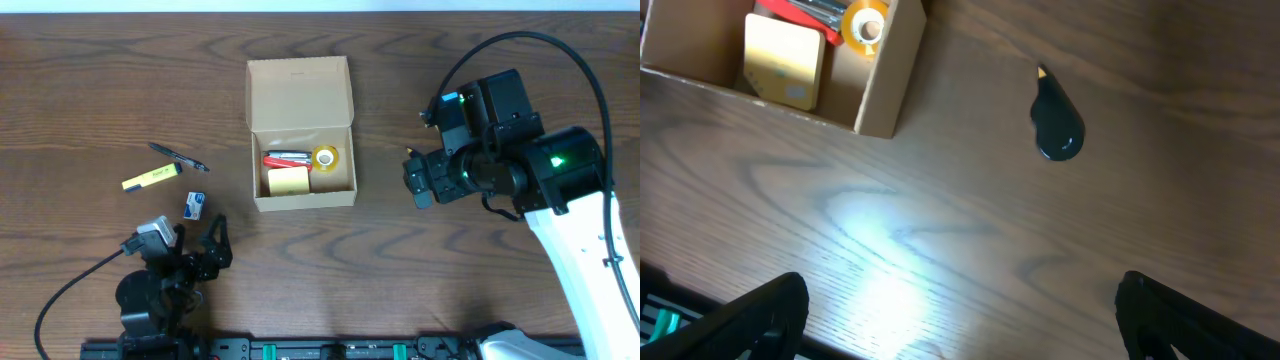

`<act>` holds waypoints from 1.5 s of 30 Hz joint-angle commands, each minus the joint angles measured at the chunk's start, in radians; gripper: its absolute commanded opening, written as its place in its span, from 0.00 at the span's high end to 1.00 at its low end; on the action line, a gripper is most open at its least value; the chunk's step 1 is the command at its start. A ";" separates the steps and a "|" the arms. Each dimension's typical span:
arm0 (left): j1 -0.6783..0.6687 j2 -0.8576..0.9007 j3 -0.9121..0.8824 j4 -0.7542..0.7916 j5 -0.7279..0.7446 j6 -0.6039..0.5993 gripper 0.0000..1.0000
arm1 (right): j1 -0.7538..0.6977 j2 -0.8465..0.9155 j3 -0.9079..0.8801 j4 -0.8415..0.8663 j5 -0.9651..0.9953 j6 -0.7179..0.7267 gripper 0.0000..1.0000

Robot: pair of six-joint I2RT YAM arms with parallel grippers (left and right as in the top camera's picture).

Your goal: Pack container

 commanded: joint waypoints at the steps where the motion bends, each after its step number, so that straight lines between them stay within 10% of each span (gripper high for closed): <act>1: -0.004 0.019 0.102 -0.029 0.021 0.090 0.04 | -0.008 -0.011 -0.002 0.000 -0.011 -0.008 0.01; 21: -0.004 0.896 0.726 -0.375 -0.366 0.301 0.04 | -0.008 -0.011 -0.002 0.000 -0.011 -0.008 0.01; 45: -0.005 1.573 0.774 -0.233 -0.294 0.441 0.03 | -0.008 -0.011 -0.002 0.000 -0.010 -0.008 0.01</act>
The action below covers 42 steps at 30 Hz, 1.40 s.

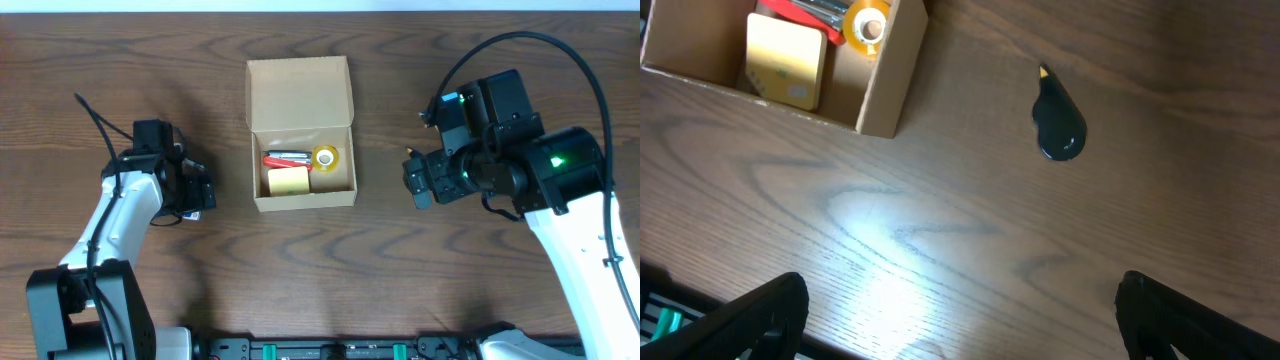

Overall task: Pack container
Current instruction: 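Grasp the blue-white staples box with the left gripper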

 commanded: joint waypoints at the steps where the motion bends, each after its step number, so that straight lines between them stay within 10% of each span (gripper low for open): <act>1: -0.004 0.022 0.019 0.008 0.020 0.090 0.02 | -0.008 -0.011 -0.002 -0.001 -0.006 -0.008 0.01; 22: -0.119 0.130 0.011 0.080 -0.113 0.110 0.10 | -0.008 -0.011 -0.003 0.000 -0.007 -0.008 0.01; 42: -0.080 0.166 0.006 0.074 -0.011 0.114 0.61 | -0.008 -0.011 -0.002 0.000 -0.006 -0.008 0.01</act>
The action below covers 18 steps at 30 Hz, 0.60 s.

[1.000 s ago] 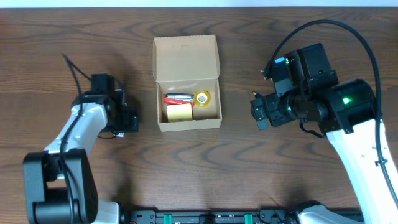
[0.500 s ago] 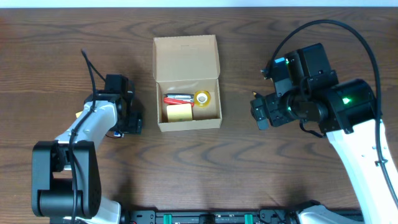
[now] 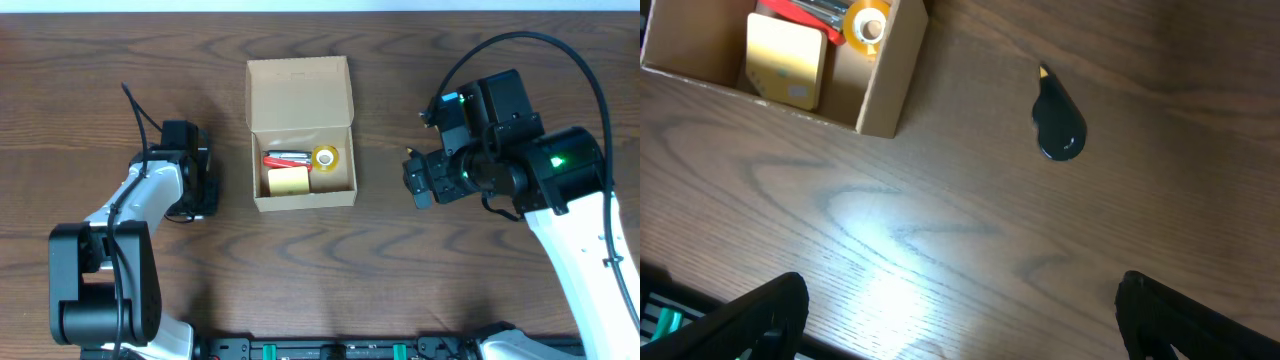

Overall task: Pack container
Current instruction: 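Grasp the blue-white staples box with the left gripper, then carry the staples box over the cardboard box with left gripper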

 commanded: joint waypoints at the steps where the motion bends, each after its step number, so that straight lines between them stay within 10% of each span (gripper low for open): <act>1: 0.003 0.021 0.006 -0.003 0.014 -0.004 0.63 | -0.008 -0.011 -0.003 0.000 -0.007 -0.008 0.01; 18: 0.000 0.020 0.216 -0.224 0.034 -0.004 0.90 | -0.008 -0.011 -0.002 0.000 -0.006 -0.008 0.01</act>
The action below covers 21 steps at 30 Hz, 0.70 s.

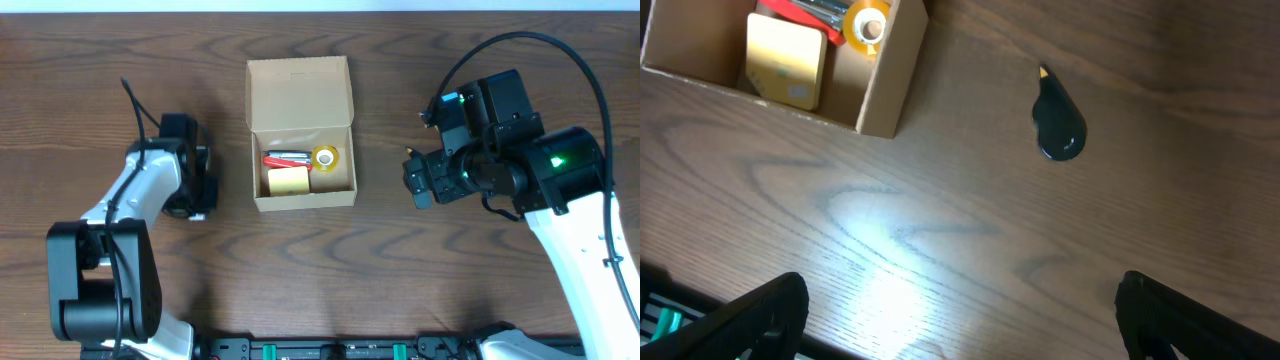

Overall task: Pack container
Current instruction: 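Carry the staples box over the cardboard box with left gripper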

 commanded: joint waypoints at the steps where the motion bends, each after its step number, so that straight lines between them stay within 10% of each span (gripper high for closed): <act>1: -0.004 0.005 0.133 -0.073 0.039 0.014 0.91 | -0.008 -0.011 -0.002 -0.001 -0.006 -0.008 0.01; 21: -0.541 0.005 0.537 -0.261 0.078 0.412 0.94 | -0.008 -0.011 -0.002 -0.001 -0.006 -0.008 0.01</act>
